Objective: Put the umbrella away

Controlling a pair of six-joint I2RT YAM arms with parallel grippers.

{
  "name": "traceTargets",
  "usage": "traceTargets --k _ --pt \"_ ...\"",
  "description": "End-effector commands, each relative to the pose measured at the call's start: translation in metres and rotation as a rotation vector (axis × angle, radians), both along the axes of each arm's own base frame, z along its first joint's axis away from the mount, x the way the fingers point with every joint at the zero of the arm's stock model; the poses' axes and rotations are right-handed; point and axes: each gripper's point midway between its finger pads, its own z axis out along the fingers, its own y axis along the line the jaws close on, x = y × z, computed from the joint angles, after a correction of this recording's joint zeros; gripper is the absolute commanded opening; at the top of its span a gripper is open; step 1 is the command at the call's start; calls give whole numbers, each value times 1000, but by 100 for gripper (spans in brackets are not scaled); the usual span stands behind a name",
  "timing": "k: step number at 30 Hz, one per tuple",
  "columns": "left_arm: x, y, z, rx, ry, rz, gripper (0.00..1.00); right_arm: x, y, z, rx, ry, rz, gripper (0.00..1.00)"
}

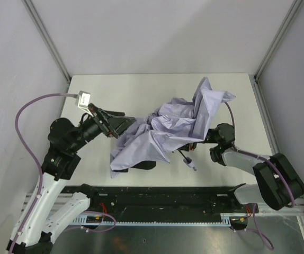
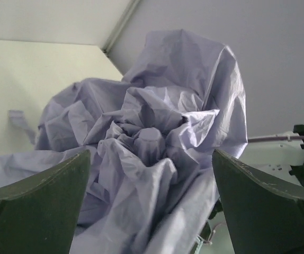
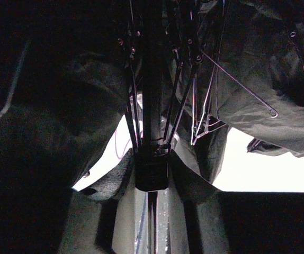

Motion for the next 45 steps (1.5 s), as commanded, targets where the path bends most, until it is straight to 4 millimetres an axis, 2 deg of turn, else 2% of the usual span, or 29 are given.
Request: traceTargets --k 1,6,10,12,18,23,25,27,32,34,35,39,40,42,45 --pt "-13 -24 16 -34 -51 -194 100 -14 -4 60 119 -324 33 0" --pt "-23 -51 19 -64 -121 -338 99 -21 1 69 123 -336 65 0" --pt "-43 -76 32 -69 -197 -439 99 -20 4 68 113 -319 63 0" --pt "-48 -84 32 -68 -205 -460 99 -20 5 68 110 -316 61 0" --pt "-42 -111 17 -56 -128 -487 99 -28 5 74 114 -333 66 0" --pt "-30 -122 24 -65 -114 -461 97 -38 5 74 102 -346 89 0" --pt "-28 -124 31 -69 -121 -463 90 -40 5 75 98 -349 88 0" --pt "-27 -126 35 -74 -126 -466 78 -42 4 77 99 -351 88 0" --pt "-28 -125 45 -79 -166 -461 24 -37 5 79 95 -319 52 0" --pt "-26 -119 51 -87 -189 -422 7 -27 7 76 73 -289 -12 9" --pt "-24 -115 54 -95 -201 -391 3 -20 8 73 56 -276 -59 17" --pt "-16 -93 69 -128 -248 -250 0 16 9 46 -68 -168 -297 53" --pt "-13 -86 72 -137 -258 -203 0 22 7 38 -101 -145 -342 60" --pt "-7 -70 77 -159 -267 -109 0 29 6 24 -165 -120 -412 81" --pt "1 -50 83 -184 -257 3 0 31 4 6 -246 -119 -474 94"
